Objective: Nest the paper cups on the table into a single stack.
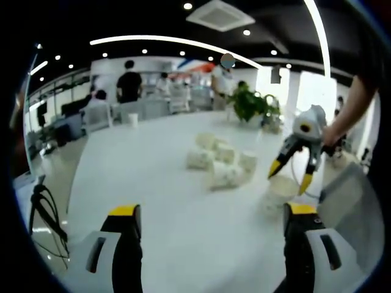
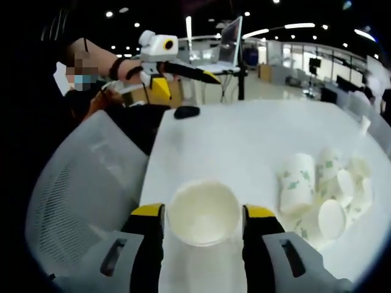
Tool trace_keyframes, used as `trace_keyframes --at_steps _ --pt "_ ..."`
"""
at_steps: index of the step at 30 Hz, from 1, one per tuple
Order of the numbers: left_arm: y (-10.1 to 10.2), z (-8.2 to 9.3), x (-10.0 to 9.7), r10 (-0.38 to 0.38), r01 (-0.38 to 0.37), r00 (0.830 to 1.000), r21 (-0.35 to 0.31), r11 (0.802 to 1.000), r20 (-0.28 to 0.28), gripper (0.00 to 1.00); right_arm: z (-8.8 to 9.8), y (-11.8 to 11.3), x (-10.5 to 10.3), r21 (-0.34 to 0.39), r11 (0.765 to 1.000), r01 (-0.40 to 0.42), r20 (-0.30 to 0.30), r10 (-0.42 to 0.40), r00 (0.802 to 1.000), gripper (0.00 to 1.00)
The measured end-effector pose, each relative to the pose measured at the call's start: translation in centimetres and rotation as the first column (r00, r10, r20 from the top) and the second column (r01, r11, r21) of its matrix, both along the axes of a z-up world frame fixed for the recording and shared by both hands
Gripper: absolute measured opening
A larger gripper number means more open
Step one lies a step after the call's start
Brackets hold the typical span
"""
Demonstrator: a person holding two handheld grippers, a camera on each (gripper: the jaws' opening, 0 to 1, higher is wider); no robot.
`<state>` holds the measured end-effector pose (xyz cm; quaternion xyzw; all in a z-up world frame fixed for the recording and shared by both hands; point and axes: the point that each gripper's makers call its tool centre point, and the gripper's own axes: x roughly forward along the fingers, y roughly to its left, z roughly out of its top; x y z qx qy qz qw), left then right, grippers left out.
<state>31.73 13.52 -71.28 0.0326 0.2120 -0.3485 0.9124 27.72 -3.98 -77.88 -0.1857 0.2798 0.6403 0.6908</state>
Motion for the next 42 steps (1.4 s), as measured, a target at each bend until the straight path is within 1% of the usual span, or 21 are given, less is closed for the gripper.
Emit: trace_keyframes --at_steps 5,7,9,15,19,21,24,29,32,34,37,40,42 --pt "0.0 0.0 0.0 0.000 0.000 1.000 -0.006 1.000 -0.001 0.97 0.1 -0.1 0.0 0.002 1.000 0.009 -0.004 -0.009 1.000 0.52" --pt "0.0 -0.1 0.0 0.000 0.000 1.000 -0.004 1.000 0.001 0.97 0.2 -0.1 0.0 0.007 1.000 0.012 0.004 -0.012 1.000 0.53" --pt "-0.1 -0.2 0.1 -0.001 0.001 1.000 -0.001 1.000 -0.001 0.97 0.2 -0.2 0.1 0.008 1.000 0.023 -0.005 -0.023 1.000 0.54" --pt "-0.6 0.0 0.4 -0.014 0.014 1.000 -0.013 1.000 0.001 0.97 0.2 -0.3 -0.4 0.007 1.000 0.027 0.002 -0.027 1.000 0.55" --pt "-1.1 -0.1 0.7 -0.028 0.028 1.000 -0.014 1.000 0.000 0.97 0.4 -0.3 -0.6 0.017 0.999 0.034 0.011 -0.034 0.999 0.58" --pt "-1.3 0.0 0.8 -0.035 0.035 0.999 -0.014 0.999 0.001 0.97 0.6 -0.1 -0.7 0.026 0.999 0.045 0.005 -0.045 0.999 0.59" --pt "-1.5 0.3 1.0 -0.042 0.042 0.999 -0.016 0.999 0.005 0.97 0.8 0.0 -0.6 0.038 0.998 0.050 0.017 -0.051 0.999 0.62" --pt "-1.7 0.5 1.2 -0.047 0.047 0.999 -0.014 0.999 0.009 0.97 1.1 0.1 -0.3 0.051 0.996 0.071 0.022 -0.072 0.997 0.70" --pt "-1.8 0.6 1.3 -0.050 0.050 0.999 -0.013 0.999 0.012 0.97 1.4 0.2 -0.2 0.061 0.996 0.072 0.028 -0.074 0.997 0.71" --pt "-1.7 0.7 1.3 -0.049 0.049 0.999 -0.012 0.999 0.013 0.97 1.5 0.2 -0.1 0.066 0.995 0.069 0.046 -0.072 0.996 0.73" --pt "-1.7 0.8 1.2 -0.048 0.048 0.999 -0.009 0.999 0.015 0.97 1.8 0.3 0.0 0.081 0.994 0.077 0.050 -0.081 0.995 0.76" --pt "-1.6 0.8 1.1 -0.048 0.048 0.999 -0.004 0.999 0.017 0.97 2.1 0.4 0.1 0.100 0.991 0.087 0.054 -0.092 0.994 0.84" --pt "-1.6 0.9 1.0 -0.047 0.047 0.999 -0.005 0.999 0.015 0.97 2.3 0.4 0.0 0.102 0.991 0.088 0.059 -0.095 0.994 0.87"
